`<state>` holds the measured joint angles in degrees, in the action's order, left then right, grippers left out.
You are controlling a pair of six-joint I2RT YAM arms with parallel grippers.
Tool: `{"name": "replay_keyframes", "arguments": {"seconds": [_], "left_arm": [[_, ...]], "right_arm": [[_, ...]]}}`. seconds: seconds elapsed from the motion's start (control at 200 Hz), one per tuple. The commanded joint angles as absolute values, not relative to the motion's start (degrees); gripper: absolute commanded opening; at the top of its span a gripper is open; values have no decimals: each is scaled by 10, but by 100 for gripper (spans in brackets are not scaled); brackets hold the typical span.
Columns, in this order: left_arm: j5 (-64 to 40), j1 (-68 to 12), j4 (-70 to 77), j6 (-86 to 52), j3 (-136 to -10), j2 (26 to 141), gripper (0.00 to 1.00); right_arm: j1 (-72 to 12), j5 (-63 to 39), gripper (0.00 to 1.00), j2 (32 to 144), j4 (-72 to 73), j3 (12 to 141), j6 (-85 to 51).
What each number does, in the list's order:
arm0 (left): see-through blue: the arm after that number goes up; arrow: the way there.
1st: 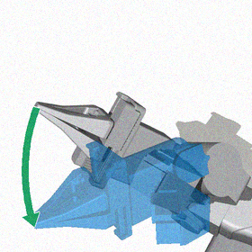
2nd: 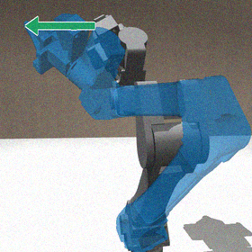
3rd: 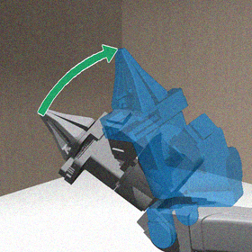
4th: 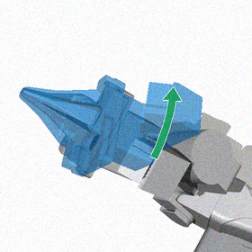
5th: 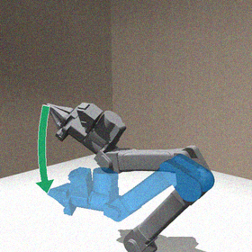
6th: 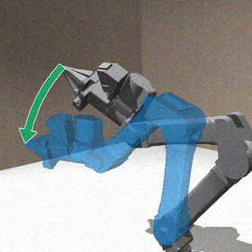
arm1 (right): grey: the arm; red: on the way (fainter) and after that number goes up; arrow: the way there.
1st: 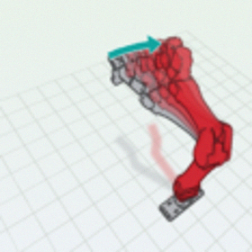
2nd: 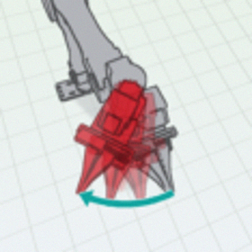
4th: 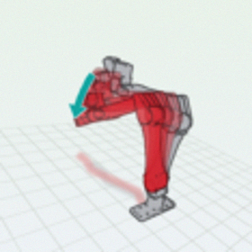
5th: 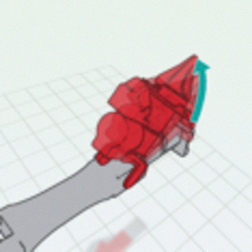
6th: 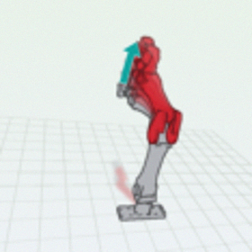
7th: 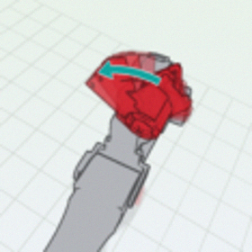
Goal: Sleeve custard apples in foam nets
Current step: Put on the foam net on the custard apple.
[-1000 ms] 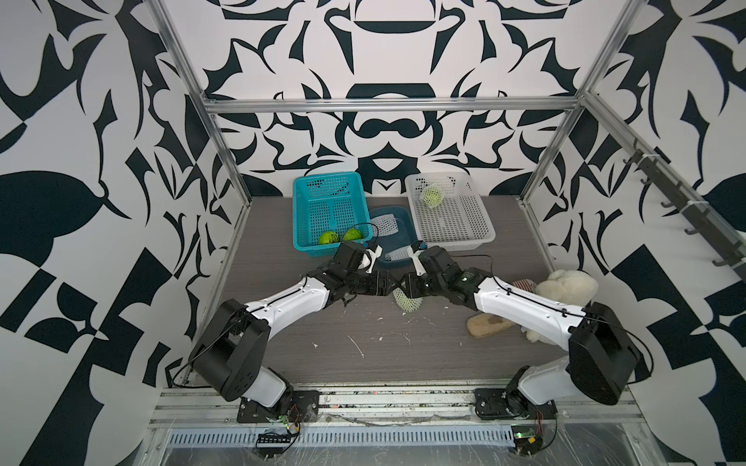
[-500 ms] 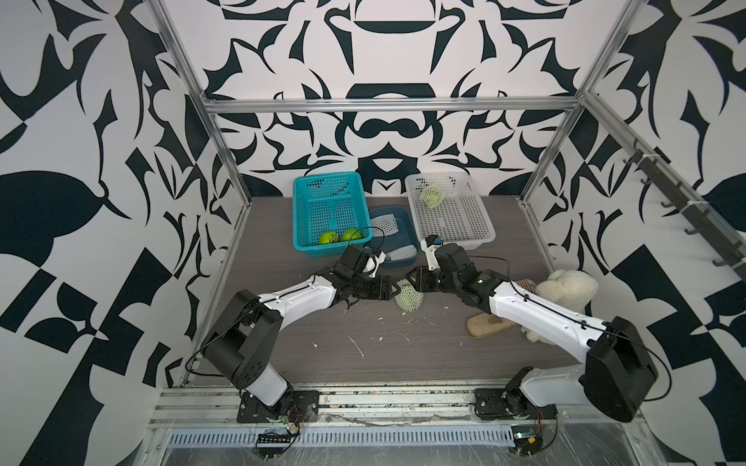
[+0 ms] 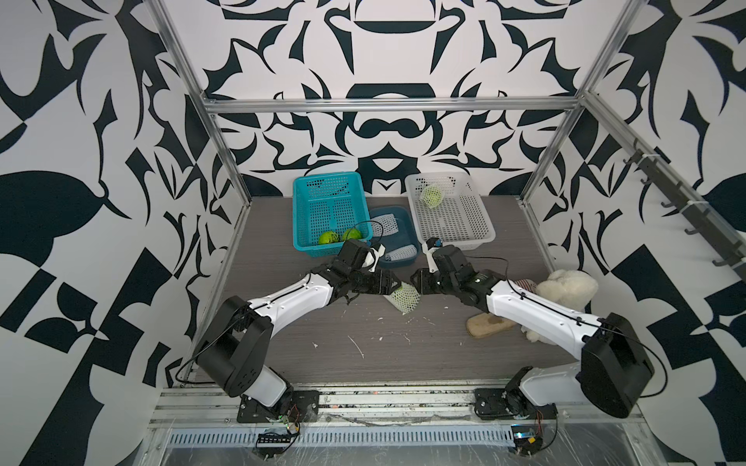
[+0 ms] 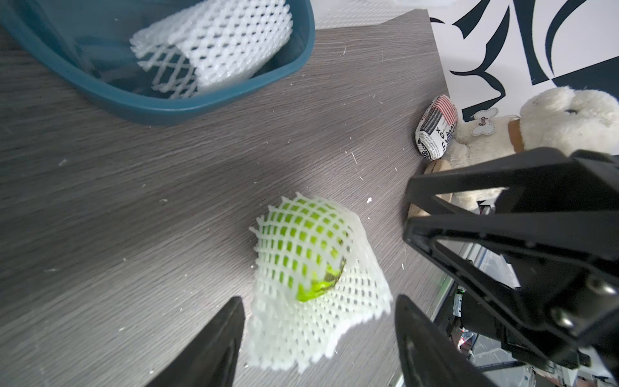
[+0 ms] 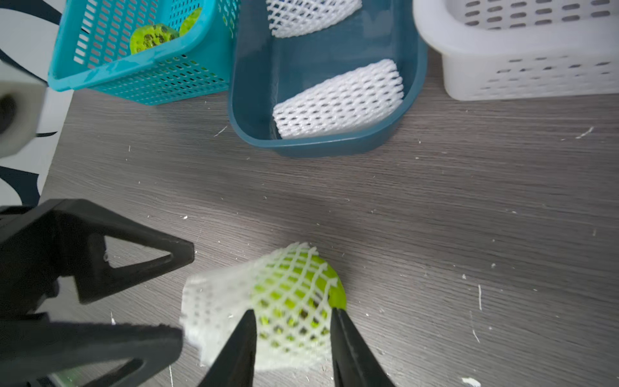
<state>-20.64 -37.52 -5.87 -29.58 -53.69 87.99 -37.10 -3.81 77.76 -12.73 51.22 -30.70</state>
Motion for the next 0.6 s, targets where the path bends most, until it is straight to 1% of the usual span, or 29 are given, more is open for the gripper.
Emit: {"name": "replay_keyframes", "arguments": {"seconds": [0.0, 0.025, 0.04, 0.085, 0.335, 0.515, 0.52, 0.535, 0.54, 0.56, 0.58, 0.595], "left_arm": [[-202, -376, -79, -285, -541, 878, 73], [-195, -376, -79, -285, -539, 874, 73], [-192, -376, -79, -284, -538, 872, 73], [-186, -376, -79, -281, -537, 868, 74], [-164, -376, -87, -271, -535, 862, 74], [-100, -359, -98, -279, -516, 832, 76], [-98, -358, -98, -279, -515, 832, 76], [-92, -356, -99, -279, -514, 829, 76], [-89, -356, -100, -279, -514, 829, 76], [-81, -355, -103, -279, -512, 827, 76], [-76, -354, -105, -277, -512, 825, 76], [-74, -354, -107, -276, -511, 825, 76]], "right_arm": [[-373, -59, 53, 744, -135, 517, -294], [-375, -63, 55, 742, -139, 518, -294], [-376, -63, 59, 742, -141, 519, -294], [-383, -63, 60, 743, -146, 520, -294], [-418, -41, 61, 774, -142, 539, -308], [-451, 1, 63, 804, -159, 568, -304], [-452, 3, 66, 806, -161, 569, -304], [-454, 11, 78, 808, -161, 572, -304], [-455, 13, 80, 808, -161, 572, -304], [-458, 20, 83, 811, -162, 575, -303], [-460, 27, 91, 815, -162, 578, -302], [-460, 30, 92, 817, -162, 581, -302]]}}
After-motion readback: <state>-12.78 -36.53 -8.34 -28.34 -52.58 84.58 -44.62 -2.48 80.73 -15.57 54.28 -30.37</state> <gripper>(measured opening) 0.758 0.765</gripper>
